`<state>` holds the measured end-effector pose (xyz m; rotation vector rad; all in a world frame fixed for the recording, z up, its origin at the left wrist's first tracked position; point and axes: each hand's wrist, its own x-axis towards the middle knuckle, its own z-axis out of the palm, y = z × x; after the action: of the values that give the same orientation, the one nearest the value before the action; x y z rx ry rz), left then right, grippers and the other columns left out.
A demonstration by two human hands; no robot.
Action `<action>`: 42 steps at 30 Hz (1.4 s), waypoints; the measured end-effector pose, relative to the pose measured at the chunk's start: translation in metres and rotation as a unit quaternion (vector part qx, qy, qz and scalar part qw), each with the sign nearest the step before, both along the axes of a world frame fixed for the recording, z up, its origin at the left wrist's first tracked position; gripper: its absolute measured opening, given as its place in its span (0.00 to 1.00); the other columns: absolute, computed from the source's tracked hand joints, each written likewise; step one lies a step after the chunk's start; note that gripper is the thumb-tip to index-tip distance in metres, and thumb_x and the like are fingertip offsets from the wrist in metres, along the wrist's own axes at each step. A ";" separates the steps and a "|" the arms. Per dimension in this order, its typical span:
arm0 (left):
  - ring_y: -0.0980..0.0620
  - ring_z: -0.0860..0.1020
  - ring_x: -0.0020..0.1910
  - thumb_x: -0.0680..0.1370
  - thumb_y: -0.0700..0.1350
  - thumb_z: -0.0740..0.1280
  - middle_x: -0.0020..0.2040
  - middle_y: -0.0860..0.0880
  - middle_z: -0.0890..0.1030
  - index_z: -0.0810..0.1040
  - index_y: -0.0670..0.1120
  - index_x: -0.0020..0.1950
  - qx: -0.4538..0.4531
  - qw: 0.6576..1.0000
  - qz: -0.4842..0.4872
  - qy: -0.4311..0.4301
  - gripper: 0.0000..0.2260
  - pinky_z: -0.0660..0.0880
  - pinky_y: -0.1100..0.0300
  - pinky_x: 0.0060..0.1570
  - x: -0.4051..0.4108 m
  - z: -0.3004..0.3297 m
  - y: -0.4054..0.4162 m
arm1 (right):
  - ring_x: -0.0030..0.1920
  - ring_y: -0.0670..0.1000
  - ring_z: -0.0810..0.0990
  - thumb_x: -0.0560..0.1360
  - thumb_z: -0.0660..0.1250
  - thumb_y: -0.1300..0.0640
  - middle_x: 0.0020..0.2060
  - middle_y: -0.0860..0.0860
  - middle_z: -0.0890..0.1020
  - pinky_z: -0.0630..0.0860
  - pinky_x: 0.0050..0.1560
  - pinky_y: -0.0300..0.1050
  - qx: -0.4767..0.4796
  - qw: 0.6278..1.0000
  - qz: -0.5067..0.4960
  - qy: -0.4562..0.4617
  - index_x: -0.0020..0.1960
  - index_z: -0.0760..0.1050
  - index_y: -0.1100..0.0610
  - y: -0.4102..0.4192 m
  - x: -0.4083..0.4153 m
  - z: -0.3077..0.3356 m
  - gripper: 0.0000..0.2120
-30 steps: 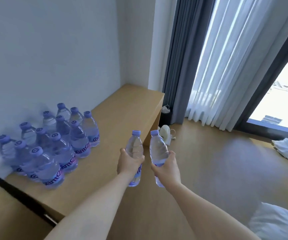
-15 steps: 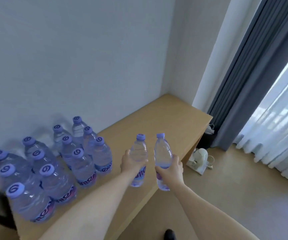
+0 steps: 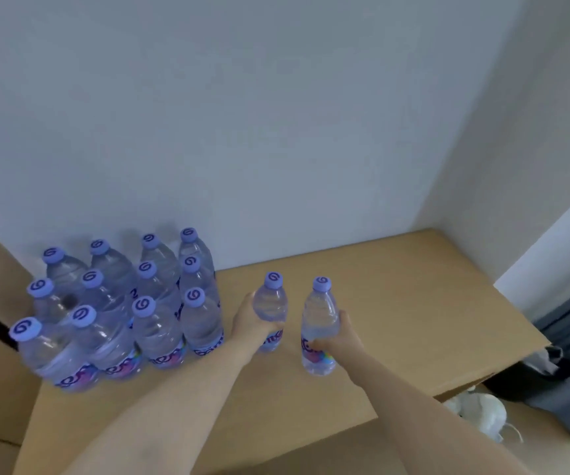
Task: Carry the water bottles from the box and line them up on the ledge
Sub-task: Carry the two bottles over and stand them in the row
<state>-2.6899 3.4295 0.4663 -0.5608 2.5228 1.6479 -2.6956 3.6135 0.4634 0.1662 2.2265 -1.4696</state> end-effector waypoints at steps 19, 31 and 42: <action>0.47 0.70 0.40 0.75 0.35 0.65 0.38 0.43 0.73 0.70 0.45 0.38 0.017 0.991 0.130 -0.029 0.08 0.71 0.55 0.44 -0.084 -0.010 -0.042 | 0.38 0.53 0.73 0.69 0.65 0.64 0.38 0.52 0.78 0.72 0.43 0.50 -0.031 0.996 0.061 0.053 0.48 0.70 0.57 -0.062 -0.100 0.008 0.10; 0.52 0.71 0.33 0.68 0.34 0.68 0.30 0.52 0.72 0.72 0.47 0.36 -0.003 0.972 0.232 0.026 0.09 0.70 0.61 0.36 -0.116 -0.017 -0.053 | 0.34 0.63 0.58 0.61 0.59 0.62 0.27 0.67 0.66 0.61 0.32 0.56 -0.044 0.970 0.198 0.131 0.31 0.59 0.64 -0.101 -0.148 0.025 0.09; 0.55 0.63 0.30 0.69 0.30 0.63 0.27 0.54 0.64 0.62 0.49 0.31 -0.025 0.966 0.248 0.074 0.17 0.63 0.62 0.32 -0.127 -0.015 -0.052 | 0.33 0.48 0.67 0.65 0.68 0.59 0.30 0.49 0.73 0.66 0.34 0.46 -0.065 0.972 0.193 0.115 0.41 0.65 0.60 -0.099 -0.177 0.014 0.12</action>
<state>-2.8164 3.3770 0.4511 -1.2014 2.6866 1.8323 -2.8725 3.5140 0.4771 -0.4784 2.1658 -1.4644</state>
